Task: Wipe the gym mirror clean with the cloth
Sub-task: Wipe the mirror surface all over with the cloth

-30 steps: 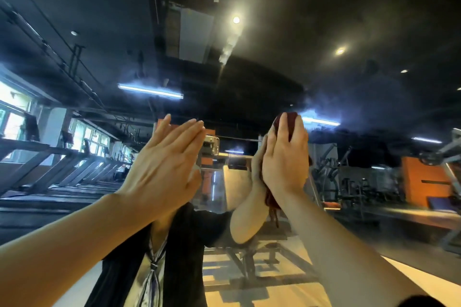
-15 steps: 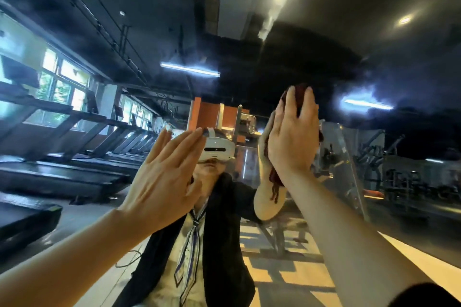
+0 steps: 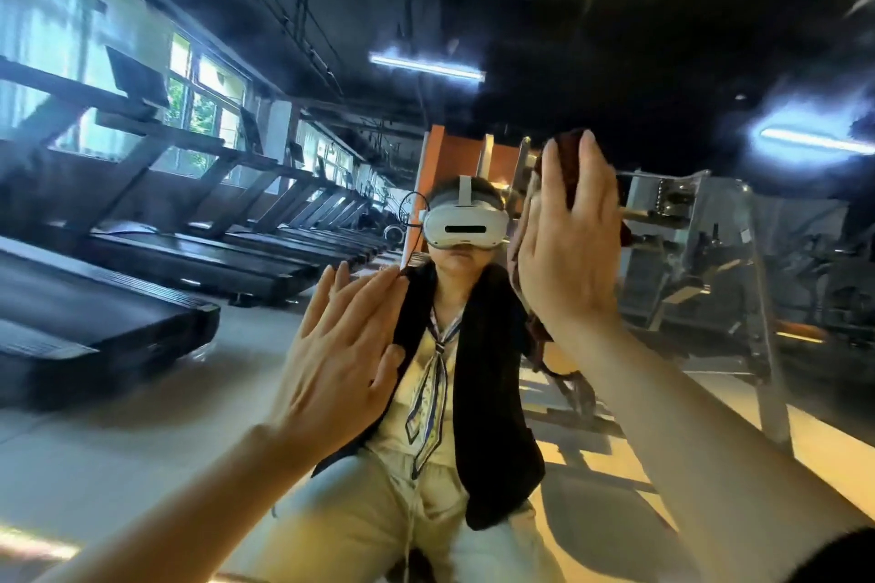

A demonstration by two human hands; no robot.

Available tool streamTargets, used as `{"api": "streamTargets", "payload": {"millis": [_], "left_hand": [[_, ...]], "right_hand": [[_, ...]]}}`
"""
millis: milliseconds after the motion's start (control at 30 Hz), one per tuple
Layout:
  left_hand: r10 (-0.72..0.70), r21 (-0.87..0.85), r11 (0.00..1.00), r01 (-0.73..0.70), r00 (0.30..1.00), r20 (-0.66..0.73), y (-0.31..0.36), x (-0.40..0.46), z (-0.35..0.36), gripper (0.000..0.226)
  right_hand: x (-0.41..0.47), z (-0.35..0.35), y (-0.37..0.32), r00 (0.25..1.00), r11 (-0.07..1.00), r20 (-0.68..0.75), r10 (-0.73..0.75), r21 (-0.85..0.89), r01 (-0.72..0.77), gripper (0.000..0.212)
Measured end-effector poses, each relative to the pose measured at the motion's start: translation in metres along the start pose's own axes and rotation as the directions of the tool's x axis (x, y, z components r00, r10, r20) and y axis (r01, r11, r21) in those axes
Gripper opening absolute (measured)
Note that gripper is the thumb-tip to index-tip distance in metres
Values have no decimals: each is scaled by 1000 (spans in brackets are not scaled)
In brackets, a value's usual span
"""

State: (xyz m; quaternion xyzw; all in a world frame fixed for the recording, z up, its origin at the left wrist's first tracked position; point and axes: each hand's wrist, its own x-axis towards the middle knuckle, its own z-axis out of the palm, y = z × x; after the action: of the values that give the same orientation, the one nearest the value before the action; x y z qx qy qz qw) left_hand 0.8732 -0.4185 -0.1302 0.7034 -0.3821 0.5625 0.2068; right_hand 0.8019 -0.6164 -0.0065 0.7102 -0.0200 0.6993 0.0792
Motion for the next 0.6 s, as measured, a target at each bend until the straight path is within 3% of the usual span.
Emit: {"api": "streamTargets", "payload": {"millis": [100, 200, 267, 333, 367, 400, 433, 467, 500, 533, 567, 600], "left_hand": [[-70, -15, 997, 70, 997, 21, -3, -24, 6, 64], [-170, -63, 983, 172, 985, 42, 1, -64, 10, 65], [-184, -90, 978, 189, 981, 64, 6, -94, 9, 71], [-169, -93, 979, 179, 980, 105, 8, -119, 5, 84], [-170, -86, 980, 181, 977, 127, 8, -127, 3, 92], [-179, -74, 979, 191, 973, 147, 7, -133, 0, 97], [-192, -65, 977, 204, 969, 156, 5, -135, -2, 99], [-205, -63, 974, 217, 966, 158, 3, -137, -2, 98], [-215, -64, 972, 227, 965, 152, 2, -139, -2, 96], [-223, -64, 970, 234, 964, 144, 2, -141, -1, 94], [-232, -66, 968, 242, 963, 139, 2, -143, 0, 93], [-241, -67, 966, 251, 962, 132, 3, -145, 1, 93]], "right_hand": [[-38, 20, -35, 955, 954, 16, -298, 37, 297, 44], [-124, 23, -50, 817, 832, 161, -554, 117, 542, 45], [-180, 14, -44, 648, 692, 264, -715, 129, 711, 46], [-207, 3, -31, 402, 486, 374, -836, 163, 858, 47], [-205, 3, -27, 358, 445, 385, -850, 162, 881, 47], [-195, 5, -25, 414, 488, 360, -836, 143, 861, 46], [-179, 9, -29, 561, 617, 309, -768, 119, 778, 44], [-163, 13, -36, 735, 771, 247, -631, 92, 631, 43], [-150, 15, -47, 860, 882, 197, -471, 90, 462, 42], [-147, 18, -58, 918, 931, 162, -363, 97, 351, 41], [-153, 21, -69, 920, 931, 148, -364, 87, 354, 40], [-169, 23, -75, 868, 885, 173, -466, 77, 460, 41]]}}
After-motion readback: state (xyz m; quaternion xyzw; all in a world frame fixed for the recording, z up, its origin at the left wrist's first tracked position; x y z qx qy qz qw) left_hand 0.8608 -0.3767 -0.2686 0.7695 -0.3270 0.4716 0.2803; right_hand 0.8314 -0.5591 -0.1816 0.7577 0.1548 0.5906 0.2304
